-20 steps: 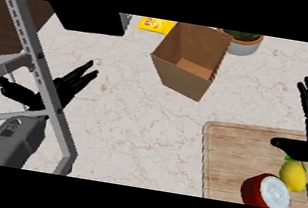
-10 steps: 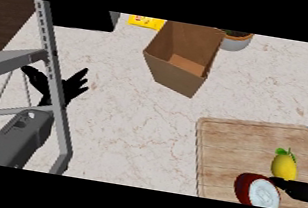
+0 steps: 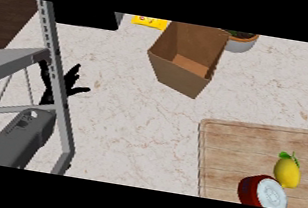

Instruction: Pick the can from the cutting board and place it in the cardboard box

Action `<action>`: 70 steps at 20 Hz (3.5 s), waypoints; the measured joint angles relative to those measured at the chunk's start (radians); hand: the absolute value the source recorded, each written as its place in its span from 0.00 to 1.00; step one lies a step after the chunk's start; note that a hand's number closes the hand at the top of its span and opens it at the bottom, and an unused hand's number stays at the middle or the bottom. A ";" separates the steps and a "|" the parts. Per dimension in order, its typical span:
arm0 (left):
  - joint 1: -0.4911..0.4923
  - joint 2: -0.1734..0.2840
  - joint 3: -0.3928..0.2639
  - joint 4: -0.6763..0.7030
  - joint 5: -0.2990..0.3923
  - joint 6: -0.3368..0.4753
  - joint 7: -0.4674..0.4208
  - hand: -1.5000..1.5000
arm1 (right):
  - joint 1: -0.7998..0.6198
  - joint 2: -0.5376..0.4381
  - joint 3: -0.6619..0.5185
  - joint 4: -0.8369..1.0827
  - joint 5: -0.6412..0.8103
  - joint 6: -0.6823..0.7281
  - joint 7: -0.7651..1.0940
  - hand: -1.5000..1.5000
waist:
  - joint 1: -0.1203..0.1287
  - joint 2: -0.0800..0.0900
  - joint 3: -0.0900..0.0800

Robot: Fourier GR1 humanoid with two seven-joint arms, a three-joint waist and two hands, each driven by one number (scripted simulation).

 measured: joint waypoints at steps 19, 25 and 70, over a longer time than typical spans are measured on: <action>0.134 -0.070 0.083 -0.379 -0.232 -0.007 0.102 0.50 | 0.014 -0.249 0.151 -0.176 0.127 0.250 0.392 0.00 | 0.054 0.039 -0.041; 0.282 -0.129 0.122 -0.619 -0.292 -0.024 0.100 0.50 | -0.041 -0.223 0.209 -0.239 0.144 0.277 0.513 0.00 | 0.043 0.038 -0.047; 0.390 -0.202 0.218 -0.732 -0.569 -0.120 0.028 0.50 | -0.332 -0.007 0.392 -0.205 0.520 0.185 0.706 1.00 | 0.019 0.018 -0.042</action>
